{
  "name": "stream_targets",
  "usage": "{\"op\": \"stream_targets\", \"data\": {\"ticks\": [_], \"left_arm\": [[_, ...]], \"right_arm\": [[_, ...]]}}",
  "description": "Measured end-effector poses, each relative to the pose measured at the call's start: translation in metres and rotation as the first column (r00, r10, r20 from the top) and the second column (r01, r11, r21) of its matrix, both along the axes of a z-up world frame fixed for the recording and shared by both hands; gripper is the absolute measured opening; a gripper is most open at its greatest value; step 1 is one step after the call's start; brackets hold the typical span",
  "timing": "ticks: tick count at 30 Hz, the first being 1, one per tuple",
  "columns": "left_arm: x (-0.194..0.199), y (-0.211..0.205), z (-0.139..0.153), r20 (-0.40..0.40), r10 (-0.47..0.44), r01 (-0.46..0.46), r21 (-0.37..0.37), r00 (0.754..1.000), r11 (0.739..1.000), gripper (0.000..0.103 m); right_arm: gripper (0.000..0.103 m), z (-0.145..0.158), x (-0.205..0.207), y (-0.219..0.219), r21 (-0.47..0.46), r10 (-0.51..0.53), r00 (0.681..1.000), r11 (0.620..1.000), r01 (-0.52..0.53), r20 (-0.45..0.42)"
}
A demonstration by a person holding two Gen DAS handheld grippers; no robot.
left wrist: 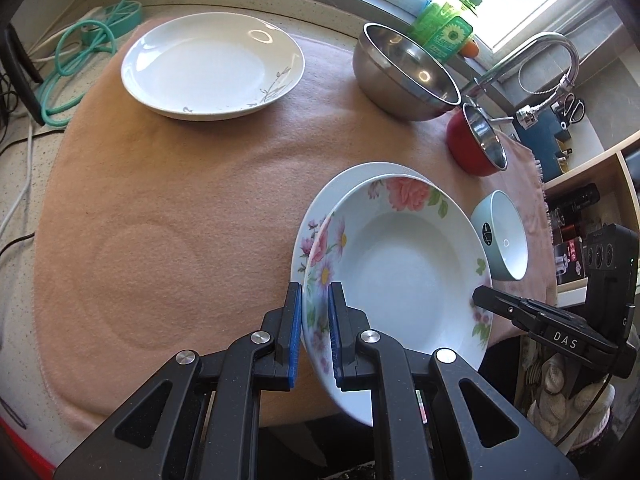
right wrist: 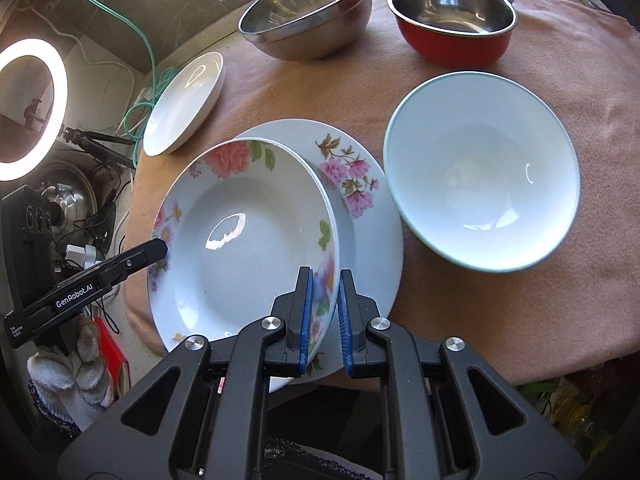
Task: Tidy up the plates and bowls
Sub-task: 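Carry the rose-pattern plate over the pink-blossom deep plate, then lower the rose-pattern plate into the pink-blossom plate and open the right gripper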
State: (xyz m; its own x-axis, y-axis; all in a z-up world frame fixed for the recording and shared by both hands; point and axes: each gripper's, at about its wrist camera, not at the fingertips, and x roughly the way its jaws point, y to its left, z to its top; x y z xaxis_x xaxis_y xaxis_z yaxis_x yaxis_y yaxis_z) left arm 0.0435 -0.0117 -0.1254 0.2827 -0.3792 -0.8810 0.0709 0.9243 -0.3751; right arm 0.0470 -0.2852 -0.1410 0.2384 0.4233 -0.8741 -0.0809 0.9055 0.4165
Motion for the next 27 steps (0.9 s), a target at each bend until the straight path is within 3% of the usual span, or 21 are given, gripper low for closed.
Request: {"op": "stream_targets", "data": {"ticks": [27], "left_arm": [[0.012, -0.023, -0.009, 0.007, -0.039, 0.039, 0.071, 0.999, 0.997, 0.011]], "right_arm": [[0.013, -0.009, -0.001, -0.006, -0.030, -0.039, 0.999, 0.999, 0.039, 0.005]]}}
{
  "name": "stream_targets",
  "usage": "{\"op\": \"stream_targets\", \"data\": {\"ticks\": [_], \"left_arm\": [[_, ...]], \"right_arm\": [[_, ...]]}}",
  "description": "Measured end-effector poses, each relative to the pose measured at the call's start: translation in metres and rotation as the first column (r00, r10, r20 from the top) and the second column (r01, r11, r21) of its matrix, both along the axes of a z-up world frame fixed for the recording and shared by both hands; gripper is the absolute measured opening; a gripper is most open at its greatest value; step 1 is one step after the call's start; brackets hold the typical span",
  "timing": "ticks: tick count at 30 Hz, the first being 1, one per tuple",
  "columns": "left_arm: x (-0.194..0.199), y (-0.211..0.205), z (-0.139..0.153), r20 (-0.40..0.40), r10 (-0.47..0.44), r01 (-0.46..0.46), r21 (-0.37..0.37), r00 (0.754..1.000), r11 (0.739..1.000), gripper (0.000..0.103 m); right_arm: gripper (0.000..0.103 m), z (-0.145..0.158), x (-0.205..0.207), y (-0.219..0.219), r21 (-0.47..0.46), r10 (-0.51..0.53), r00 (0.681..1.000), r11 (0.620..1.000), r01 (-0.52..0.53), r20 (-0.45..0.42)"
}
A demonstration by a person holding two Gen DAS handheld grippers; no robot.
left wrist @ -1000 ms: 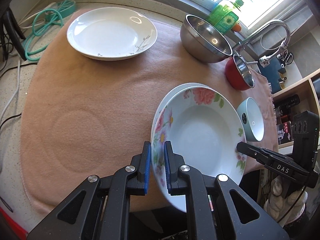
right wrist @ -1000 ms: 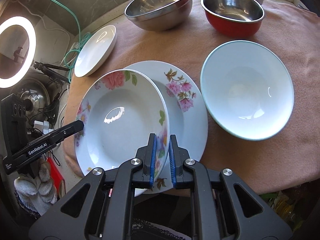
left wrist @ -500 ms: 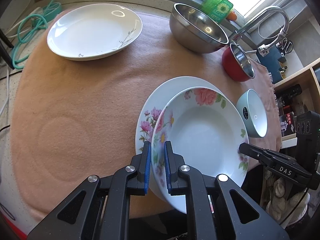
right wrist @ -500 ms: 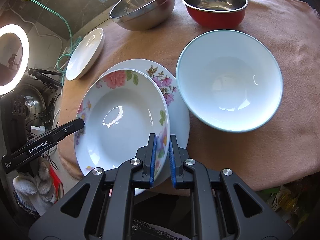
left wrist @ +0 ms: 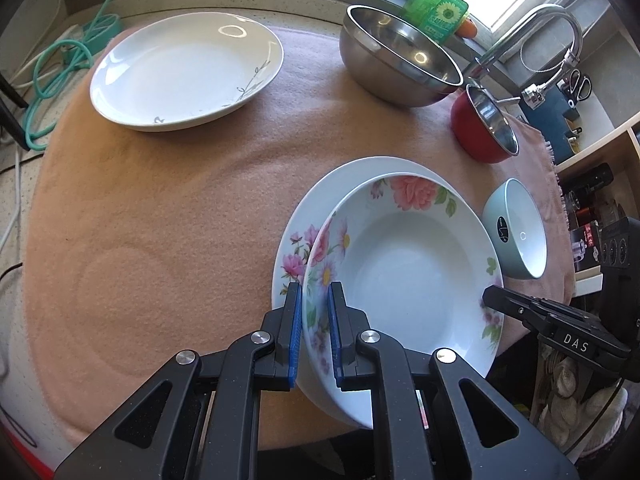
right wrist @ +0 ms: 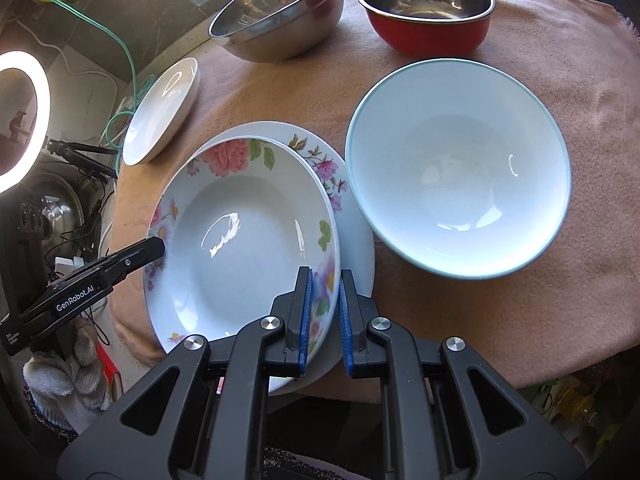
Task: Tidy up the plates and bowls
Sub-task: 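Lower the rose-pattern plate into the pink-blossom plate and open the right gripper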
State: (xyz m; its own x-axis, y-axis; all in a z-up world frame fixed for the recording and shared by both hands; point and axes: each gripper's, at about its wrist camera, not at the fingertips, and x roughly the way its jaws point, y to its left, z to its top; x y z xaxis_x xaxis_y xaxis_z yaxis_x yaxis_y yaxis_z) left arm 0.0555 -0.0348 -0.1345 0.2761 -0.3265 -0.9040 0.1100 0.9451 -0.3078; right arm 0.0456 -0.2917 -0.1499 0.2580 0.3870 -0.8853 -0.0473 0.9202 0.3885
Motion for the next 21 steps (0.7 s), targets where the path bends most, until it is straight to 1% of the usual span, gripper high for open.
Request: {"op": "stream_targets", "data": {"ticks": [9, 15, 21], "left_arm": [[0.0034, -0.0007, 0.0004, 0.011, 0.004, -0.004, 0.016, 1.000, 1.000, 0.011], [0.0037, -0.0017, 0.0002, 0.015, 0.001, -0.002, 0.022, 1.000, 1.000, 0.011], [0.0043, -0.0035, 0.0004, 0.017, -0.003, 0.002, 0.028, 1.000, 1.000, 0.011]], "right_arm": [[0.014, 0.0013, -0.0007, 0.0025, -0.017, 0.006, 1.000, 1.000, -0.006, 0.005], [0.017, 0.0028, 0.0007, 0.0068, -0.046, 0.021, 1.000, 0.999, -0.021, 0.013], [0.018, 0.0030, 0.0020, 0.0066, -0.051, 0.022, 1.000, 0.998, -0.022, 0.013]]}}
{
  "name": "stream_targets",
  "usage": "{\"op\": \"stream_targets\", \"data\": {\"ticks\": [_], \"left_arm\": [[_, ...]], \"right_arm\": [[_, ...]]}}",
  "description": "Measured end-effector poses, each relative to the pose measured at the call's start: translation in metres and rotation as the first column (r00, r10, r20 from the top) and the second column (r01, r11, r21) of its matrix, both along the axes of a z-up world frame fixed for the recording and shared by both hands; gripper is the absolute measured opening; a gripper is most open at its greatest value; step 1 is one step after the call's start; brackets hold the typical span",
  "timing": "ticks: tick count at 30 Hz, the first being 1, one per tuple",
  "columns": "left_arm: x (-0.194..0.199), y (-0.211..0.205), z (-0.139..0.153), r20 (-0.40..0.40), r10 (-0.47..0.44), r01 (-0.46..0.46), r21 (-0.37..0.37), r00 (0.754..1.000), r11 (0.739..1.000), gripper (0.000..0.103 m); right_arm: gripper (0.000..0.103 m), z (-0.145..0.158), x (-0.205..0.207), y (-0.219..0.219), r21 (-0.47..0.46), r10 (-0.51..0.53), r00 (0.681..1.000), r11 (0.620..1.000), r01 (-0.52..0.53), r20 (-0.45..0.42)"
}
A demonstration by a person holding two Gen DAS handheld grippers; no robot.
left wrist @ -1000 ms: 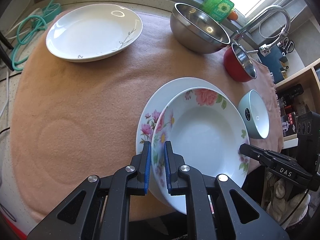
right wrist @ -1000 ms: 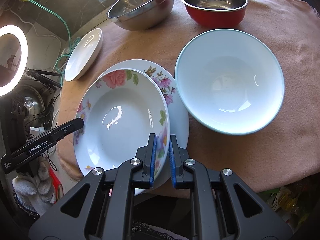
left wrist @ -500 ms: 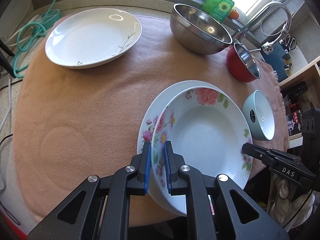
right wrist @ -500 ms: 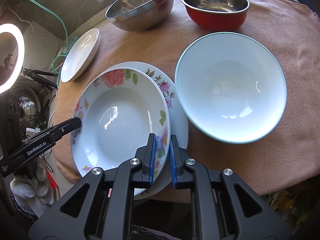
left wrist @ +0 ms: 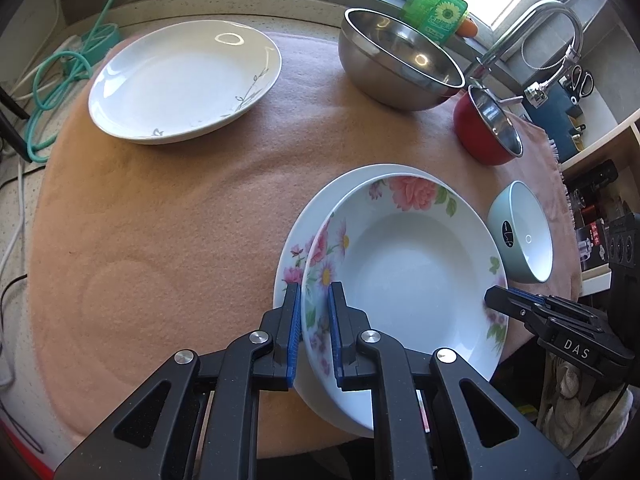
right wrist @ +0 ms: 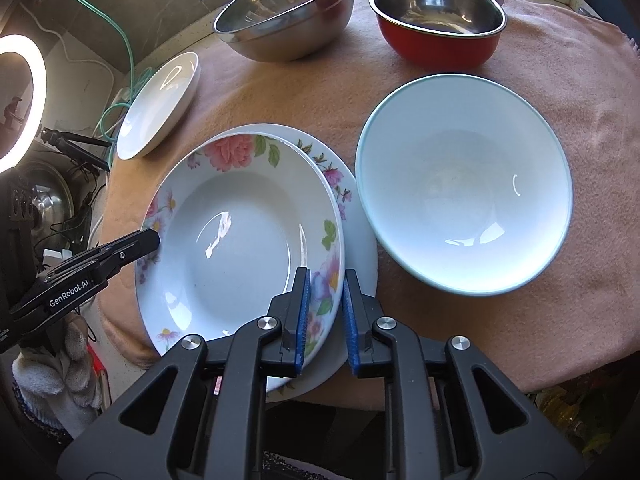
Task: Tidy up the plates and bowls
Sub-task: 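Lower the rose-pattern plate into the pink-blossom plate and open the right gripper, then move the open right gripper toward the white grey-branch plate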
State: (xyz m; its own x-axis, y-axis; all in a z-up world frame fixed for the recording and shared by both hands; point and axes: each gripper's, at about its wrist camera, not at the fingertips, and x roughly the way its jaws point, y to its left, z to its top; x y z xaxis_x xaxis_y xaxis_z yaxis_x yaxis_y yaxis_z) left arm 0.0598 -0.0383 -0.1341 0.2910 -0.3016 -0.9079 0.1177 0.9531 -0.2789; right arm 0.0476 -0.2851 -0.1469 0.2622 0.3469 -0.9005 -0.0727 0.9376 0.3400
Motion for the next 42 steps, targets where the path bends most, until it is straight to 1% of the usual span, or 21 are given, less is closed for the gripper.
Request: {"op": "stream_targets", "data": {"ticks": [4, 6, 8, 9, 10, 11, 15, 16, 18, 19, 20, 31, 33, 34, 35, 36, 37, 42], "left_arm": [[0.000, -0.002, 0.000, -0.001, -0.007, 0.007, 0.003, 1.000, 1.000, 0.011], [0.000, -0.002, 0.000, 0.000, -0.010, 0.010, 0.006, 1.000, 1.000, 0.011], [0.000, -0.002, 0.000, -0.001, -0.010, 0.010, 0.003, 1.000, 1.000, 0.011], [0.000, -0.002, -0.001, -0.004, -0.009, 0.009, 0.002, 1.000, 1.000, 0.011], [0.000, -0.001, 0.000, -0.002, -0.005, 0.005, 0.003, 1.000, 1.000, 0.014], [0.000, -0.001, 0.000, -0.001, -0.006, 0.006, 0.000, 1.000, 1.000, 0.015], [0.000, -0.002, 0.000, 0.002, -0.009, 0.009, 0.007, 1.000, 1.000, 0.015], [0.000, -0.001, 0.000, 0.001, -0.008, 0.008, 0.004, 1.000, 1.000, 0.015], [-0.001, -0.001, 0.000, 0.002, -0.006, 0.006, 0.001, 1.000, 1.000, 0.015], [-0.001, 0.000, 0.001, 0.003, -0.006, 0.006, 0.001, 1.000, 1.000, 0.015], [-0.001, 0.000, 0.001, 0.004, -0.007, 0.007, 0.000, 1.000, 1.000, 0.015], [-0.002, 0.011, 0.011, 0.018, 0.009, -0.008, -0.020, 1.000, 1.000, 0.015], [-0.003, 0.015, 0.013, 0.021, 0.017, -0.016, -0.031, 1.000, 0.999, 0.016], [-0.003, 0.017, 0.015, 0.022, 0.022, -0.021, -0.034, 1.000, 0.999, 0.023], [-0.004, 0.020, 0.016, 0.026, 0.028, -0.028, -0.035, 0.999, 0.999, 0.033], [-0.004, 0.022, 0.018, 0.033, 0.036, -0.034, -0.038, 0.999, 0.999, 0.036], [-0.005, 0.026, 0.019, 0.038, 0.043, -0.041, -0.038, 0.998, 0.998, 0.038], [-0.006, 0.046, 0.023, 0.043, 0.087, -0.085, -0.048, 0.995, 0.995, 0.038]], "right_arm": [[0.019, 0.000, -0.001, 0.000, -0.014, 0.012, 1.000, 1.000, -0.012, 0.003], [0.021, 0.001, -0.001, 0.000, -0.008, 0.009, 1.000, 1.000, -0.009, 0.003], [0.027, 0.001, -0.001, 0.002, -0.008, 0.012, 1.000, 1.000, -0.012, 0.008], [0.028, 0.001, -0.001, 0.003, -0.012, 0.013, 1.000, 1.000, -0.013, 0.010], [0.029, 0.001, -0.002, 0.003, -0.014, 0.014, 1.000, 1.000, -0.014, 0.011], [0.030, 0.001, -0.002, 0.004, -0.016, 0.012, 1.000, 1.000, -0.012, 0.013], [0.031, 0.002, -0.004, 0.005, -0.017, 0.013, 1.000, 1.000, -0.013, 0.017], [0.033, 0.002, -0.004, 0.005, -0.013, 0.012, 1.000, 1.000, -0.011, 0.015], [0.040, 0.002, -0.004, 0.005, -0.007, 0.008, 1.000, 1.000, -0.008, 0.017], [0.046, 0.003, -0.005, 0.005, -0.009, 0.007, 1.000, 1.000, -0.007, 0.019], [0.049, 0.003, -0.005, 0.005, -0.012, 0.006, 1.000, 1.000, -0.006, 0.020], [0.049, 0.011, -0.011, 0.006, 0.000, 0.008, 1.000, 1.000, -0.008, 0.022], [0.051, 0.015, -0.012, 0.008, 0.005, 0.011, 1.000, 1.000, -0.011, 0.028], [0.056, 0.017, -0.013, 0.008, 0.008, 0.013, 0.999, 1.000, -0.013, 0.035], [0.062, 0.020, -0.015, 0.009, 0.010, 0.014, 0.999, 1.000, -0.015, 0.044], [0.063, 0.023, -0.015, 0.010, 0.014, 0.016, 0.998, 1.000, -0.017, 0.055], [0.064, 0.026, -0.016, 0.012, 0.016, 0.019, 0.998, 1.000, -0.020, 0.064], [0.065, 0.039, -0.016, 0.022, 0.028, 0.043, 0.993, 0.999, -0.047, 0.107]]}}
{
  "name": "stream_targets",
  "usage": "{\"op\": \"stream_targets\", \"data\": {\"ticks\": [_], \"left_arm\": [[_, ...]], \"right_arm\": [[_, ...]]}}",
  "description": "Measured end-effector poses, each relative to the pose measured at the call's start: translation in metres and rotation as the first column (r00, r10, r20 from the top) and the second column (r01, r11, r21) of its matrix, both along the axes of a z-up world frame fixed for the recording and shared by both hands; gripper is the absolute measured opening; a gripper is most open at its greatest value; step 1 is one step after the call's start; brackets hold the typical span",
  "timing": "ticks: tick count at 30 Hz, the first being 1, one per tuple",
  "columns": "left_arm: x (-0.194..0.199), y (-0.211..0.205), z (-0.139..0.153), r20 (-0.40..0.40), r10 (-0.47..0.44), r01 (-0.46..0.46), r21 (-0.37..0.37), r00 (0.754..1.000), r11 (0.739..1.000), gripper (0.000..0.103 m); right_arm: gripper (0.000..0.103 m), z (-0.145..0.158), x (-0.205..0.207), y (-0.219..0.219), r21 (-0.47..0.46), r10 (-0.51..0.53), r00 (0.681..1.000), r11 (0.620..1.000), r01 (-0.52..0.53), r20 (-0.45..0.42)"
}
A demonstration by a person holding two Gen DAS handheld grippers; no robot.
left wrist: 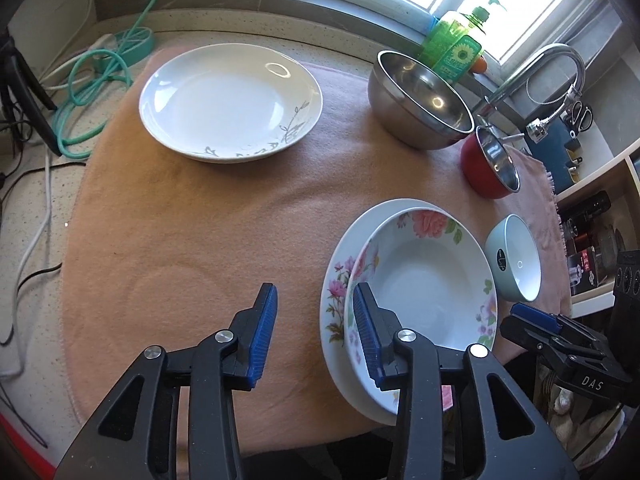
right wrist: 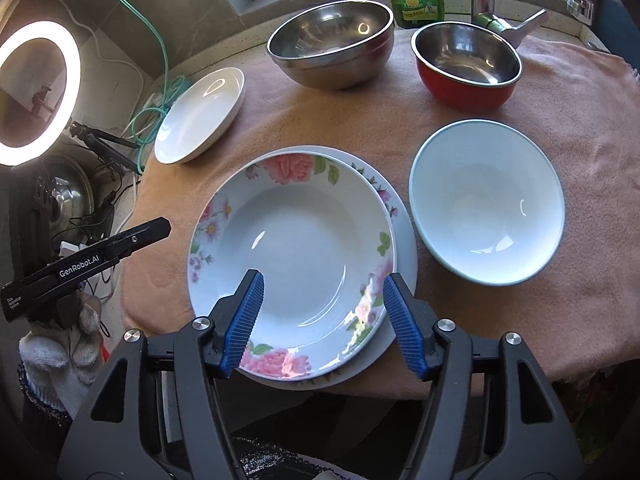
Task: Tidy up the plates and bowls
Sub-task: 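Move the open right gripper toward the white grey-branch plate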
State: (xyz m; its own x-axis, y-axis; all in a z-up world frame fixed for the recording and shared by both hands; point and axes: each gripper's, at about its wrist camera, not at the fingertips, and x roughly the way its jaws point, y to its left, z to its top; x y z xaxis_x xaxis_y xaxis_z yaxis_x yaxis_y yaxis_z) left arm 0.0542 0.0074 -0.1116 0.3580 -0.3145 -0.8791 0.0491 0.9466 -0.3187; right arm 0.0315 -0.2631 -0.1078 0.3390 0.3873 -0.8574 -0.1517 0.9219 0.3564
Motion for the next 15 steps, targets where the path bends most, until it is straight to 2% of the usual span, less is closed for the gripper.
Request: {"op": "stream_targets", "data": {"ticks": [9, 15], "left_arm": [[-0.004, 0.025, 0.008, 0.007, 0.091, -0.091, 0.000, 0.996, 0.996, 0.038], [-0.014, 0.031, 0.016, 0.026, 0.192, -0.191, -0.020, 0.981, 0.981, 0.038]], "right_arm": [[0.066, 0.021, 0.010, 0.011, 0.038, 0.068, 0.996, 0.997, -0.071, 0.061], [0.066, 0.038, 0.018, 0.011, 0.090, 0.134, 0.985, 0.985, -0.145, 0.112]]}}
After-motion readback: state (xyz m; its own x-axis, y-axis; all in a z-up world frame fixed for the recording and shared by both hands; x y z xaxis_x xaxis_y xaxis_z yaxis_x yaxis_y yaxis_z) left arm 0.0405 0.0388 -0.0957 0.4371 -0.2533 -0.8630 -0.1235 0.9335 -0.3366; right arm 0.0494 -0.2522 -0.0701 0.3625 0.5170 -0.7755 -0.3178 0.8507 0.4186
